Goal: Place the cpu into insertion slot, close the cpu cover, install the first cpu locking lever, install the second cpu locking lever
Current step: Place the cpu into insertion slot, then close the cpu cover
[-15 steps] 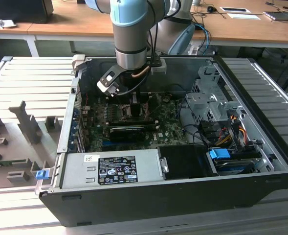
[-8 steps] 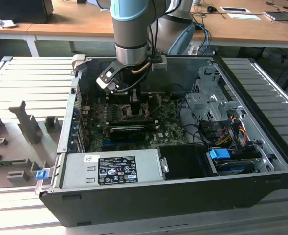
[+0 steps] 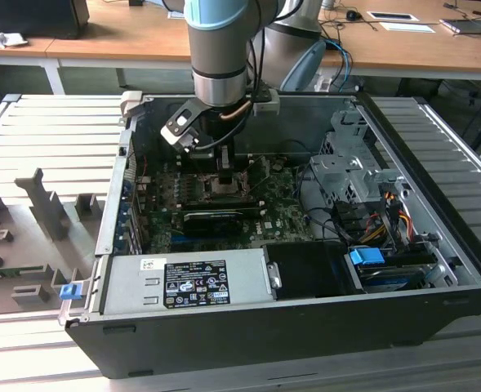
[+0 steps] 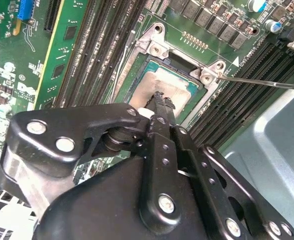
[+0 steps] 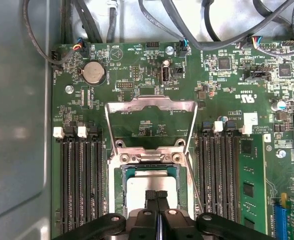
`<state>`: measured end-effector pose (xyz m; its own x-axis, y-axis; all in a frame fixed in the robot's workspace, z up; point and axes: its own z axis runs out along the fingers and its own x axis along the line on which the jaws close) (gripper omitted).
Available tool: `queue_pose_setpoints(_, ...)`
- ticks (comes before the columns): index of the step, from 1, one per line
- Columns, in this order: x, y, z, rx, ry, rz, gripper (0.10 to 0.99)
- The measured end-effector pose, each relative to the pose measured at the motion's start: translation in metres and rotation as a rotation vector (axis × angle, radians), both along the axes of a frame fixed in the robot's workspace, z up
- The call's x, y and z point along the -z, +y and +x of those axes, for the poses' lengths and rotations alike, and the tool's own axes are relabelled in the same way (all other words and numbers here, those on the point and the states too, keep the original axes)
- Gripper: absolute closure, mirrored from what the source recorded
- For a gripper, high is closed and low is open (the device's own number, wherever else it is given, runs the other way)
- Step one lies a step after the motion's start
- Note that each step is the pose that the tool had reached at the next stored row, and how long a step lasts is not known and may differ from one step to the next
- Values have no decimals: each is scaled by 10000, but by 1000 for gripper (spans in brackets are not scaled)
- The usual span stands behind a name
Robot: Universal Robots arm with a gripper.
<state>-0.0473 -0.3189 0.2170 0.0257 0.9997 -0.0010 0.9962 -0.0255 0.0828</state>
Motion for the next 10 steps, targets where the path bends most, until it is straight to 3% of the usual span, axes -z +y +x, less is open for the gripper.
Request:
queue_pose_setpoints(8, -22, -1, 1, 1, 11, -20, 980)
queue_pose_setpoints(10, -23, -1, 19, 1, 48, -22, 980)
